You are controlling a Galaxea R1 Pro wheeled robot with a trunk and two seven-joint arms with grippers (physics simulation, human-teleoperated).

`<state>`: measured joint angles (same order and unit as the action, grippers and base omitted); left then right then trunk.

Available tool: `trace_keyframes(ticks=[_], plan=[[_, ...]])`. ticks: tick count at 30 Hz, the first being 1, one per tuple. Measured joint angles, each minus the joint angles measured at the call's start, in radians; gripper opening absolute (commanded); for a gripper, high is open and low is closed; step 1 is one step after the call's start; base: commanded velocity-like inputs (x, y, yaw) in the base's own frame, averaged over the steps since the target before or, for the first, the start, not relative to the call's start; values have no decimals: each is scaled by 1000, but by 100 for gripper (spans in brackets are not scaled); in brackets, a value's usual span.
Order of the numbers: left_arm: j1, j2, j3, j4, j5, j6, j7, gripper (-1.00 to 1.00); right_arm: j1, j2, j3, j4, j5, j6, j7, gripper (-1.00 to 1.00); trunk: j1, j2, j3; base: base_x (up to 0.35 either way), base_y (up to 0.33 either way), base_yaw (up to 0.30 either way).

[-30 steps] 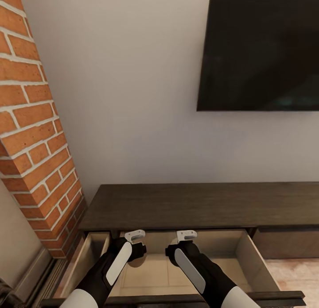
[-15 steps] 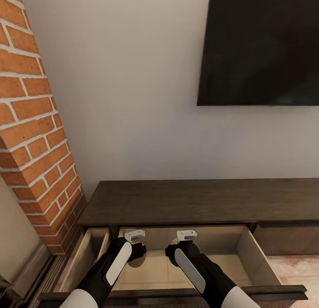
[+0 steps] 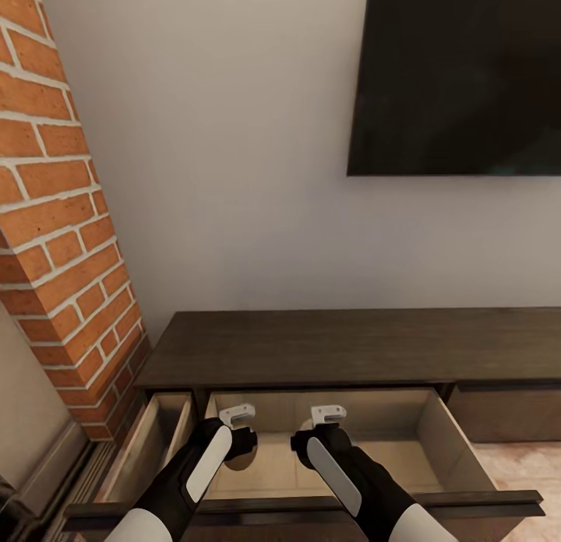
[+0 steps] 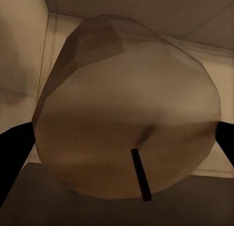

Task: Place each of the two pumpkins and all three candles from the living room inside a cabinet in the living room (use any cabinet), then make sure every cabinet is closed, and position the cauldron so it is next to a table in the living room.

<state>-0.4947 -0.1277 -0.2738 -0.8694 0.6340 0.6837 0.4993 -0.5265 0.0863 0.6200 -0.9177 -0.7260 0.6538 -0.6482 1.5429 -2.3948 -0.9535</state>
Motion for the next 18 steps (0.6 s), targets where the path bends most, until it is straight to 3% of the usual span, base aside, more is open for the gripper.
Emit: trace_keyframes(ticks=[15, 18], plan=[[0, 0, 0, 1, 0, 0, 0, -100, 0, 0, 0, 0, 0, 0, -1, -100, 57, -104, -47, 0, 0, 0], [0, 0, 0, 0, 0, -1, 0, -100, 0, 0, 0, 0, 0, -1, 0, -100, 58, -105, -55, 0, 0, 0]])
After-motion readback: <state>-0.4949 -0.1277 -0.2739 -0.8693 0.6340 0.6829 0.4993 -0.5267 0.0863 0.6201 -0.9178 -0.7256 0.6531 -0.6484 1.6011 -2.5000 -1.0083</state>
